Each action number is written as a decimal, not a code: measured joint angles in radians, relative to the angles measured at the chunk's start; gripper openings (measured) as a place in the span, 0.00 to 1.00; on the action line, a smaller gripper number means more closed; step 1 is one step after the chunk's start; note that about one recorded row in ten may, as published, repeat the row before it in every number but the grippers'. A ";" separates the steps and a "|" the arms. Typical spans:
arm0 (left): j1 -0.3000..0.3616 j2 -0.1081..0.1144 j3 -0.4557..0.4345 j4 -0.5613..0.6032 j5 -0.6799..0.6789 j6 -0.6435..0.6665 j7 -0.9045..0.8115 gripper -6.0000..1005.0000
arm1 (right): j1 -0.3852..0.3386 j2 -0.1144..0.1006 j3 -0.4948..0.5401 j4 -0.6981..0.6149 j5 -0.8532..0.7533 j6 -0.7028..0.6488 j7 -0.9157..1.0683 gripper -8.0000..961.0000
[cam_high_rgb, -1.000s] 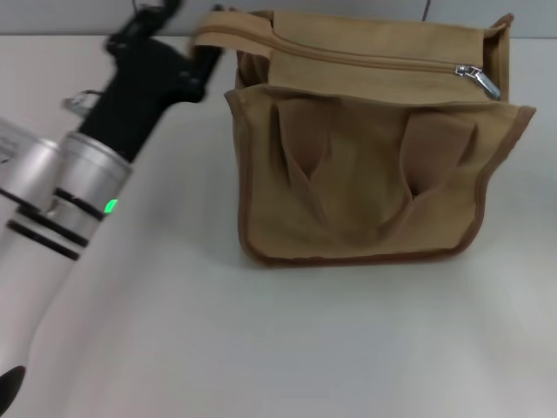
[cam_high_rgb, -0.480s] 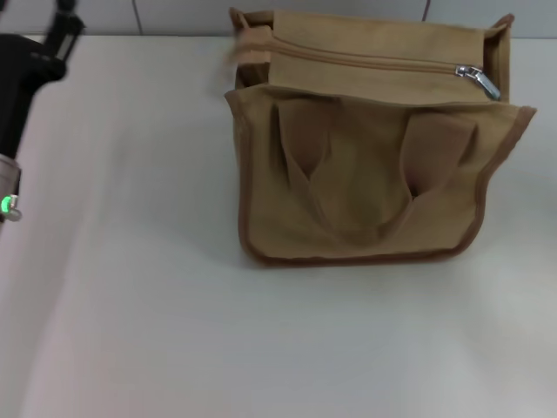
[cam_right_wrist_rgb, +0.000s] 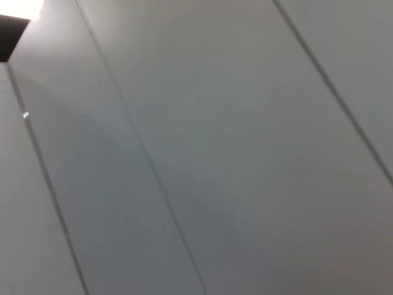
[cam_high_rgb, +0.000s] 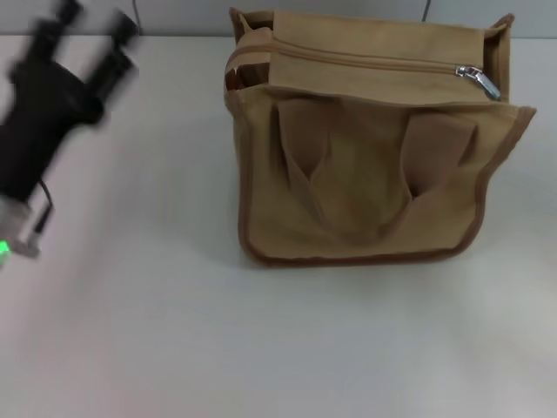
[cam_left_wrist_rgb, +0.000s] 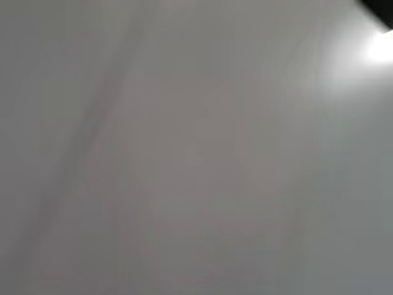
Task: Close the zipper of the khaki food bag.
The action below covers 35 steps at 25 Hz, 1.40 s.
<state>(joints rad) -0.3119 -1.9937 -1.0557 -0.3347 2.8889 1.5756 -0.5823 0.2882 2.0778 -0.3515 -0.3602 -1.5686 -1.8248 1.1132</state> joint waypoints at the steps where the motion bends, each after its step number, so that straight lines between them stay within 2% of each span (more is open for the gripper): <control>1: -0.010 0.016 0.076 0.014 0.000 0.017 -0.007 0.83 | -0.005 -0.002 0.003 -0.014 -0.011 -0.012 -0.012 0.67; 3: -0.029 0.038 0.193 0.049 0.000 0.035 -0.007 0.83 | -0.021 -0.004 0.007 -0.035 -0.016 -0.035 -0.025 0.68; 5: -0.046 0.040 0.292 0.109 0.000 0.045 -0.005 0.83 | -0.032 -0.008 0.004 -0.046 -0.020 -0.057 -0.044 0.68; 7: -0.064 0.029 0.367 0.178 -0.001 0.057 -0.005 0.83 | -0.034 -0.012 -0.002 -0.051 -0.042 -0.069 -0.074 0.68; 12: -0.105 -0.020 0.545 0.331 0.001 0.105 0.000 0.83 | -0.018 -0.007 -0.005 -0.054 -0.164 -0.081 -0.151 0.69; 14: -0.120 -0.031 0.618 0.376 0.001 0.133 0.004 0.83 | -0.006 -0.008 -0.009 -0.063 -0.245 -0.100 -0.191 0.69; 17: -0.132 -0.035 0.711 0.409 0.000 0.180 0.005 0.83 | 0.003 -0.008 -0.014 -0.073 -0.348 -0.128 -0.264 0.70; 19: -0.135 -0.038 0.740 0.422 -0.002 0.202 0.005 0.83 | 0.003 -0.005 -0.018 -0.075 -0.398 -0.131 -0.293 0.70; 23: -0.142 -0.056 0.744 0.425 -0.005 0.212 0.036 0.83 | 0.039 -0.006 -0.043 -0.073 -0.526 -0.113 -0.243 0.70; 27: -0.163 -0.073 0.749 0.431 -0.003 0.205 0.052 0.83 | 0.043 0.006 -0.052 -0.054 -0.566 -0.077 -0.261 0.71; 29: -0.169 -0.073 0.751 0.429 -0.002 0.206 0.049 0.83 | 0.043 0.006 -0.054 -0.047 -0.569 -0.070 -0.262 0.71; 35: -0.170 -0.076 0.754 0.426 -0.001 0.188 0.050 0.83 | 0.043 0.005 -0.058 -0.002 -0.578 -0.038 -0.345 0.81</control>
<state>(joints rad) -0.4817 -2.0692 -0.3022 0.0911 2.8882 1.7634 -0.5325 0.3313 2.0829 -0.4097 -0.3622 -2.1465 -1.8625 0.7684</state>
